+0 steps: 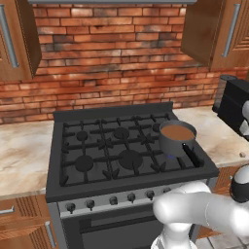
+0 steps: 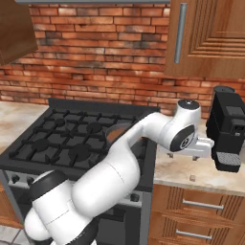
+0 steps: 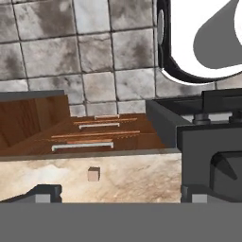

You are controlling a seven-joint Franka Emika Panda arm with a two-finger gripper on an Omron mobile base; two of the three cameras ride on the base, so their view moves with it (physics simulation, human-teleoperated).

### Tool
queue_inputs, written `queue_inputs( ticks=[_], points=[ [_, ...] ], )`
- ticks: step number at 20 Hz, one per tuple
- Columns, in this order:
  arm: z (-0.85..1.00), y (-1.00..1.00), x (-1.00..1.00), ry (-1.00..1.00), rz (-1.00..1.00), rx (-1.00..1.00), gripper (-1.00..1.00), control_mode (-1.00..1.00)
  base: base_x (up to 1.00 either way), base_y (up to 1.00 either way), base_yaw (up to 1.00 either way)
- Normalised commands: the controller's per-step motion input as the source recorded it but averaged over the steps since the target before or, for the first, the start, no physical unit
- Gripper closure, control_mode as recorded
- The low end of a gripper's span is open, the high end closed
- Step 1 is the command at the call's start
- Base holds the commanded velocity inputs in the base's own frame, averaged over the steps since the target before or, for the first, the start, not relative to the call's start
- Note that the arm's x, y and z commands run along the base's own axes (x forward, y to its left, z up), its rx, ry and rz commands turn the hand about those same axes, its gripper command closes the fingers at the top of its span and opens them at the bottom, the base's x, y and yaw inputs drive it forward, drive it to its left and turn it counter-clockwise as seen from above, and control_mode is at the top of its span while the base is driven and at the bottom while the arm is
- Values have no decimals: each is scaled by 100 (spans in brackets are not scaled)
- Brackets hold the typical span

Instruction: Pick up the sugar cube(s) and place them in the saucepan with hot chocolate.

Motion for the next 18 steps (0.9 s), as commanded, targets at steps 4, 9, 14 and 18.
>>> queue_inputs(
  ticks=[4, 9, 14, 18],
  points=[
    [-35, -38, 21, 1, 0, 0, -100, -100, 0, 0, 0],
    [-47, -39, 30, 0, 0, 0, -100, -100, 0, 0, 0],
    [-30, -37, 19, 0, 0, 1, -100, -100, 0, 0, 0],
    [-25, -26, 18, 0, 0, 0, -100, -100, 0, 0, 0]
  ],
)
